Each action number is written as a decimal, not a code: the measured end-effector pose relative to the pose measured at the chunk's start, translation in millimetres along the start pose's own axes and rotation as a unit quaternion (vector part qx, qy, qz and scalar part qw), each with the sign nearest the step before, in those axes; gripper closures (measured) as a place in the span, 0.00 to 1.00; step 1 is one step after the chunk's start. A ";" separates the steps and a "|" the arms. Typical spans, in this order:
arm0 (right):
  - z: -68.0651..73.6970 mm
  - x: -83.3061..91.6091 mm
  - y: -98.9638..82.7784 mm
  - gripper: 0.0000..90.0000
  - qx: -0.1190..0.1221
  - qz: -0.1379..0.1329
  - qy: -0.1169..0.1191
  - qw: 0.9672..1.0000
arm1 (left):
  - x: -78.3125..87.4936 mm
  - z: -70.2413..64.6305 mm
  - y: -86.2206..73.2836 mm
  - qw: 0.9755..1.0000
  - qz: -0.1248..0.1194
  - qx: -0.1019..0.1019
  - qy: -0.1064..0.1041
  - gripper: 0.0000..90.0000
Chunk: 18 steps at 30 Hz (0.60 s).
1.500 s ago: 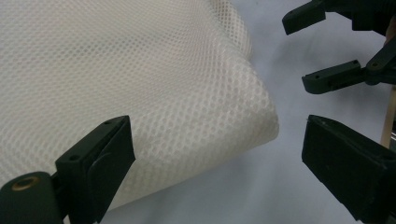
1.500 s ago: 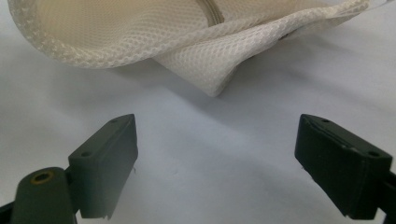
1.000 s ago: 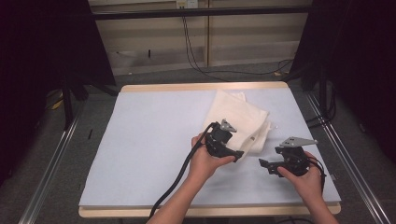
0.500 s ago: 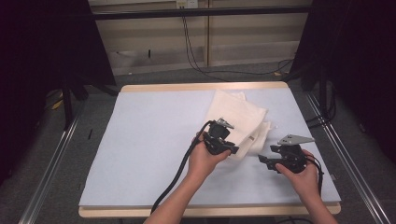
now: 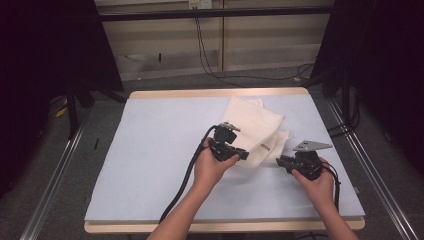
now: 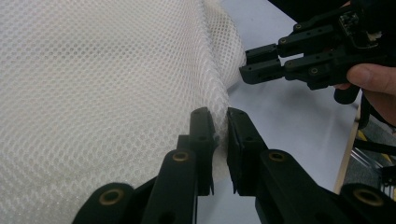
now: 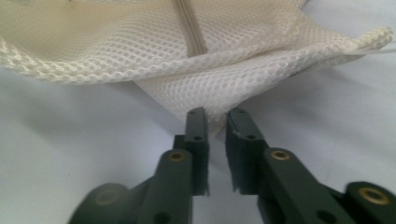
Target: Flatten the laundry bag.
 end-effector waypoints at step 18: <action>0.3 0.8 -0.9 1.00 0.003 0.008 0.000 1.000 | 30.9 21.9 2.5 0.998 -0.039 0.033 0.027 0.91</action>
Point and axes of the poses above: each handheld gripper's, and its own axes: x roughly backward along the jaws, y roughly out of its top, z roughly to its left, the point moved 5 cm from there along -x, roughly forward along the jaws, and after that the axes turned 6 degrees about y, right-handed, at the moved point
